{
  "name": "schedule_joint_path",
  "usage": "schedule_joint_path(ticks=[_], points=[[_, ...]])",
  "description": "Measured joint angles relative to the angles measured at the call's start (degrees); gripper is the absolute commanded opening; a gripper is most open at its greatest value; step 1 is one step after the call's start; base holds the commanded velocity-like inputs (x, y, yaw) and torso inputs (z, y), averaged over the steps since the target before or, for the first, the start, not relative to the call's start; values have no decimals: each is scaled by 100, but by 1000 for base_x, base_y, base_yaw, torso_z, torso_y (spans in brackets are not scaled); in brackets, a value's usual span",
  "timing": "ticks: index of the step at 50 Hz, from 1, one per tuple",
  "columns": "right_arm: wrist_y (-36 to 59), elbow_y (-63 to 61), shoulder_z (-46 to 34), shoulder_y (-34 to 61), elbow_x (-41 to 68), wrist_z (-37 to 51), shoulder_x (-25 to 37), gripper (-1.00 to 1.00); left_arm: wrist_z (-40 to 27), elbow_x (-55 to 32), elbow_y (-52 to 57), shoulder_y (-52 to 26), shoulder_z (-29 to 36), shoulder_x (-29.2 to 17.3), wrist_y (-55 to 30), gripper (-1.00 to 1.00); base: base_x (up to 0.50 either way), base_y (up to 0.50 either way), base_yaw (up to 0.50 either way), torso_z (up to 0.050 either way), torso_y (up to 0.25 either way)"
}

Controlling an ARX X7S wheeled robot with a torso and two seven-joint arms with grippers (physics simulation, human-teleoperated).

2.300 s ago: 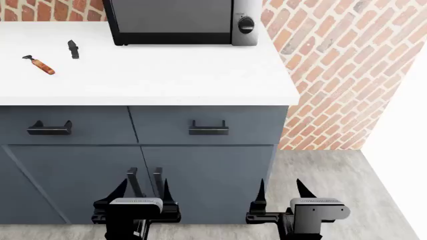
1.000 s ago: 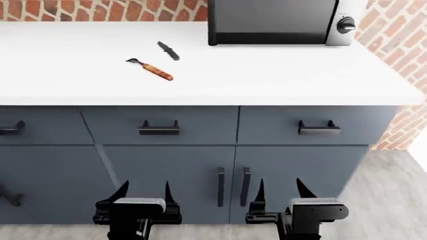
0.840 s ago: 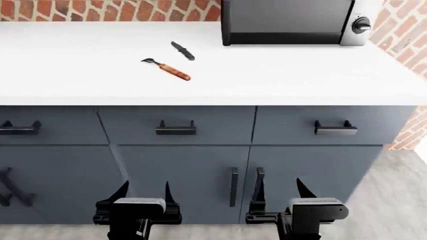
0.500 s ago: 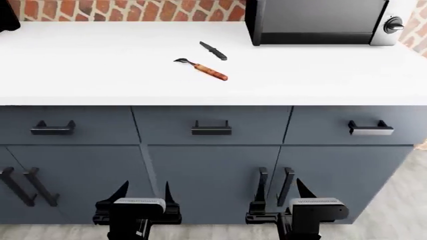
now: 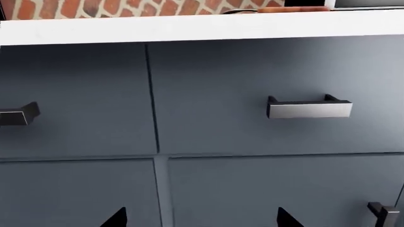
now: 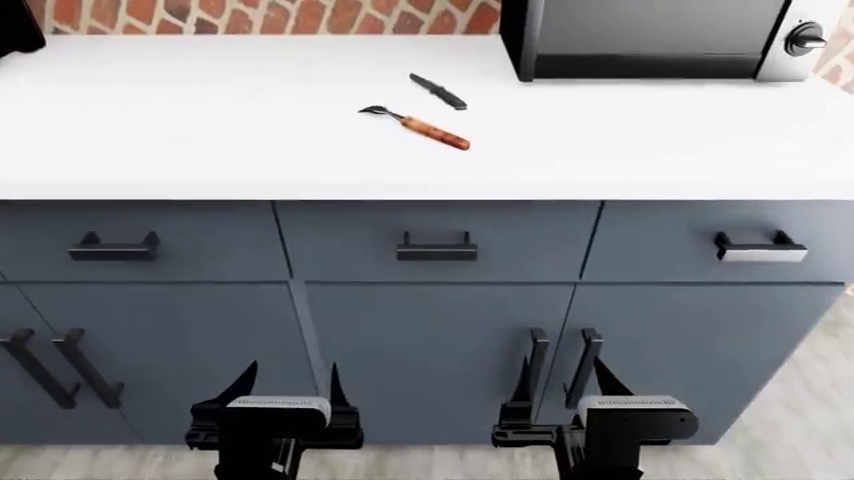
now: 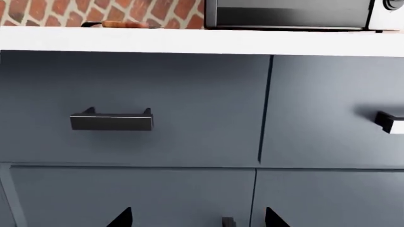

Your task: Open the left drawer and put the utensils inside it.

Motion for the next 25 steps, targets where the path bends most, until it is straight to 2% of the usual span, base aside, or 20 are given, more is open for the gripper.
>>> schedule_joint_path(ticks=[25], points=[[28,-8,-106,10,54,120,86,100,-96,-76,-18,-35,116,-77,-38,100,0,0,0,-49,1]])
